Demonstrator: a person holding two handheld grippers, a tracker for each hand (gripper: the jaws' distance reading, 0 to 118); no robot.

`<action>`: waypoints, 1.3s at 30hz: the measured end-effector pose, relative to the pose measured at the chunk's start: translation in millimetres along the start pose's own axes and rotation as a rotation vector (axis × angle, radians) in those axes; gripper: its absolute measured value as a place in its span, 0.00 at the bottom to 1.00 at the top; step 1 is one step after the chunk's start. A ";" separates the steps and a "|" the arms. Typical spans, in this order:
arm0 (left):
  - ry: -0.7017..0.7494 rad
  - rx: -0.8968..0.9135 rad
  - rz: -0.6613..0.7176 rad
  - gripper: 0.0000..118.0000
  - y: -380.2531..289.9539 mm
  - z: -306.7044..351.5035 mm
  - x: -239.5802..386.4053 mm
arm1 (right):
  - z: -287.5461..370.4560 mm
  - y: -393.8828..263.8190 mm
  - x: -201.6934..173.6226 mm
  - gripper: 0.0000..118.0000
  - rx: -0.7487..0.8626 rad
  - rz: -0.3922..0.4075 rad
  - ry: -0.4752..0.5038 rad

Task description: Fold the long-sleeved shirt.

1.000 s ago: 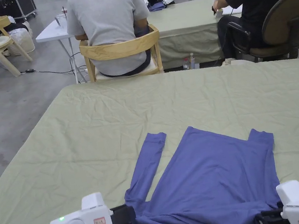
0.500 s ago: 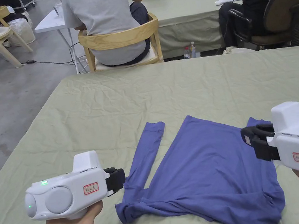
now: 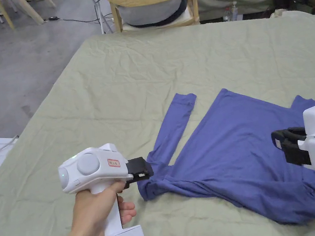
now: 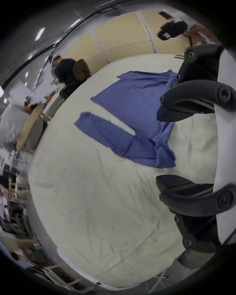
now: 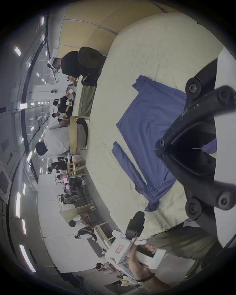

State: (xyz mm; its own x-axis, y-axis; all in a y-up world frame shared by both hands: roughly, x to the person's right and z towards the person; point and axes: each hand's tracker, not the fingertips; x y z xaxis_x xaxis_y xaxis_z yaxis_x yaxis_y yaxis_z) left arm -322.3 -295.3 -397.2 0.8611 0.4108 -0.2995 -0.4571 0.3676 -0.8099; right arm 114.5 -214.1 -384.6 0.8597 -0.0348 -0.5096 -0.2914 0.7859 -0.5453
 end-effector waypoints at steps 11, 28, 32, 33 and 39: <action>0.093 -0.142 0.052 0.39 -1.8 -88.7 -10.6 | -30.3 -12.6 14.8 0.01 -0.069 -0.055 0.015; 0.092 -0.091 -0.117 0.08 -11.6 -105.2 2.9 | -80.4 18.5 62.0 0.03 -0.123 -0.010 -0.003; 0.105 -0.130 -0.117 0.08 -5.4 -112.7 6.2 | -136.3 76.2 85.1 0.62 -0.193 0.159 -0.016; 0.110 -0.145 -0.119 0.08 -3.1 -114.5 7.5 | -154.8 91.0 90.4 0.62 -0.201 0.222 -0.005; 0.093 -0.209 -0.078 0.08 10.7 -122.2 -0.6 | -272.2 158.2 107.0 0.62 -0.300 0.506 0.042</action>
State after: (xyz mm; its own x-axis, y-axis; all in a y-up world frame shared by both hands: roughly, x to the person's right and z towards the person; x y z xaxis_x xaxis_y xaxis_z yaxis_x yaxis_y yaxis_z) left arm -300.5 -393.5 -467.3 0.9134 0.3055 -0.2689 -0.3402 0.2103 -0.9166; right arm 46.2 -261.5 -706.5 0.5672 0.2699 -0.7781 -0.7725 0.5020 -0.3890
